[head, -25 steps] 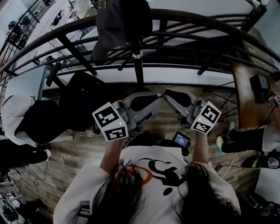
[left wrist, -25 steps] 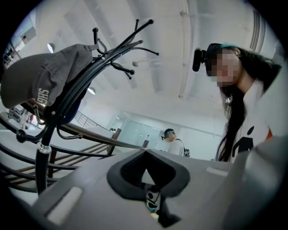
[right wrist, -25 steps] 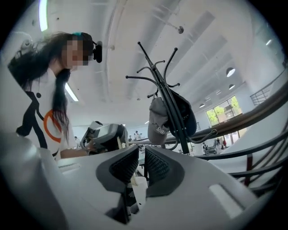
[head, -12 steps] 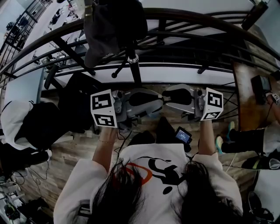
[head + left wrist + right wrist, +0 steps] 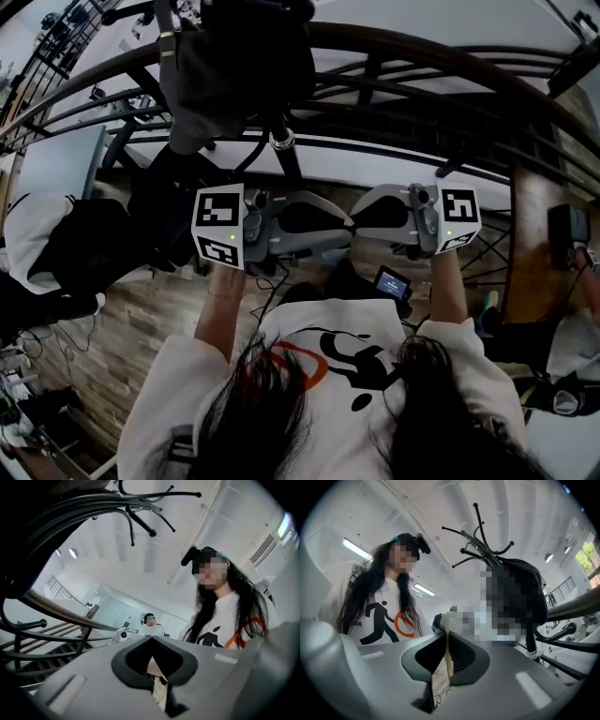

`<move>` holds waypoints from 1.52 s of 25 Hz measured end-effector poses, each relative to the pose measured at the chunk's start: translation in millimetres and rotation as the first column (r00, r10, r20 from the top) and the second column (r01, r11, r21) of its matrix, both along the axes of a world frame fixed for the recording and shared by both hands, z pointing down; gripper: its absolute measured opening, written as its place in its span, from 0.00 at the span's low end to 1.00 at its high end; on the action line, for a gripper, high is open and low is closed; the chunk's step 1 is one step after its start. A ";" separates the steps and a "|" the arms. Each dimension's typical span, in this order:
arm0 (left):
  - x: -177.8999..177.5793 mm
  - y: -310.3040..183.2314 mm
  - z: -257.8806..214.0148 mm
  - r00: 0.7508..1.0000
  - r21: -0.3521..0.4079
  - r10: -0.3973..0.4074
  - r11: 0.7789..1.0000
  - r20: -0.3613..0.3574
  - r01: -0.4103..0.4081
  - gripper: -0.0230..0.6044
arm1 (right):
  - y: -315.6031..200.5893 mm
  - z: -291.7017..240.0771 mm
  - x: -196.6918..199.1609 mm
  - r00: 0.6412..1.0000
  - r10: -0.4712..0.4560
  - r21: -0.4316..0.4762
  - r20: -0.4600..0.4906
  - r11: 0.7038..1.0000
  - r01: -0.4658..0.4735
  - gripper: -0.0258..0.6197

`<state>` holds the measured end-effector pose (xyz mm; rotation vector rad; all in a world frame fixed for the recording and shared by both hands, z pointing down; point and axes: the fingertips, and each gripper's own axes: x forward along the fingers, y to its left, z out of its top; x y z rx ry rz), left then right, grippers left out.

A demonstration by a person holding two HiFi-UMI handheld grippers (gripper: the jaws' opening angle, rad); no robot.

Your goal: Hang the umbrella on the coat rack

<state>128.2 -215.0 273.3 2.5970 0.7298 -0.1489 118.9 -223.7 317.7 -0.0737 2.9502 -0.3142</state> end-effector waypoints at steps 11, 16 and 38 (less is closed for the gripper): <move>45.6 -66.3 10.6 0.964 -0.010 -0.258 0.966 0.066 0.259 0.04 | -71.9 6.8 54.9 0.976 0.209 -0.058 -0.057 0.976 -0.212 0.08; 60.5 -80.4 3.6 0.926 0.046 -0.369 0.929 0.084 0.366 0.04 | -85.4 -2.0 73.7 0.950 0.312 -0.068 -0.012 0.948 -0.312 0.08; 94.1 -196.6 88.2 0.406 0.486 -0.867 0.498 0.289 0.718 0.04 | -201.0 61.5 121.7 0.876 0.467 -0.230 -0.121 0.845 -0.483 0.08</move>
